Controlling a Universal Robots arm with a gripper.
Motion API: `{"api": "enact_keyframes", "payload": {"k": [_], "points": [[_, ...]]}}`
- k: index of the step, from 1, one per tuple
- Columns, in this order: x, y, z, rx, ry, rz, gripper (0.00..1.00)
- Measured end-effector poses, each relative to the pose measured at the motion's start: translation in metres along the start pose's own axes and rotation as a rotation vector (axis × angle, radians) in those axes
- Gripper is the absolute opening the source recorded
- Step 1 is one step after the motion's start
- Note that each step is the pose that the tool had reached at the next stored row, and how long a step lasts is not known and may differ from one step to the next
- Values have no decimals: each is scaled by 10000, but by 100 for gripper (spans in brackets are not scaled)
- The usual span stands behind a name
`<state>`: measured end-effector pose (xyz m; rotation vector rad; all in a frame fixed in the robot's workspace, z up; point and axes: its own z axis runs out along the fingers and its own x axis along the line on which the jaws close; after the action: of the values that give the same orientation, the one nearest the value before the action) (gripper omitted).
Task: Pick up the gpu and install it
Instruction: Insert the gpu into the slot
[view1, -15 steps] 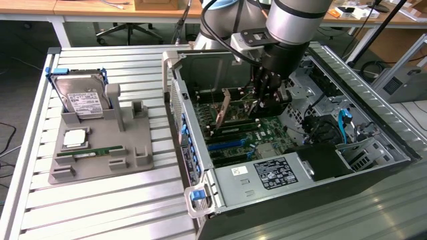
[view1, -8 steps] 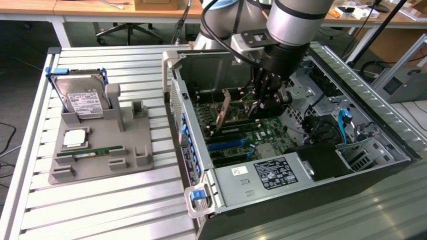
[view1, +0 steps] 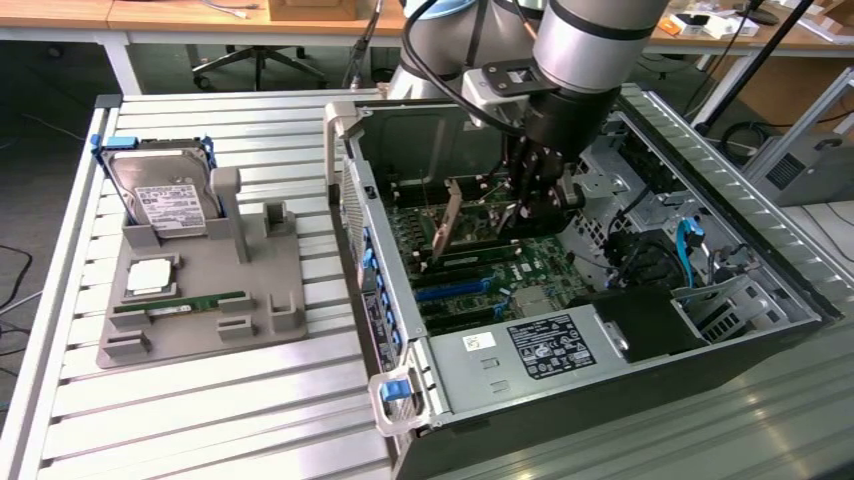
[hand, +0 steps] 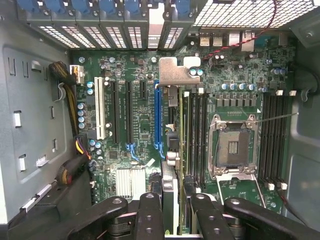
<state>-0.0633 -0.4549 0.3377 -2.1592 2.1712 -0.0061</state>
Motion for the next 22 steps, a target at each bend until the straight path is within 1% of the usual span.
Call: {"api": "enact_keyframes", "payload": {"k": [9, 11, 22], "points": [[27, 1, 1, 0, 0, 0, 27], [57, 4, 3, -1, 0, 0, 27], [78, 6, 4, 0, 0, 0, 27]]}}
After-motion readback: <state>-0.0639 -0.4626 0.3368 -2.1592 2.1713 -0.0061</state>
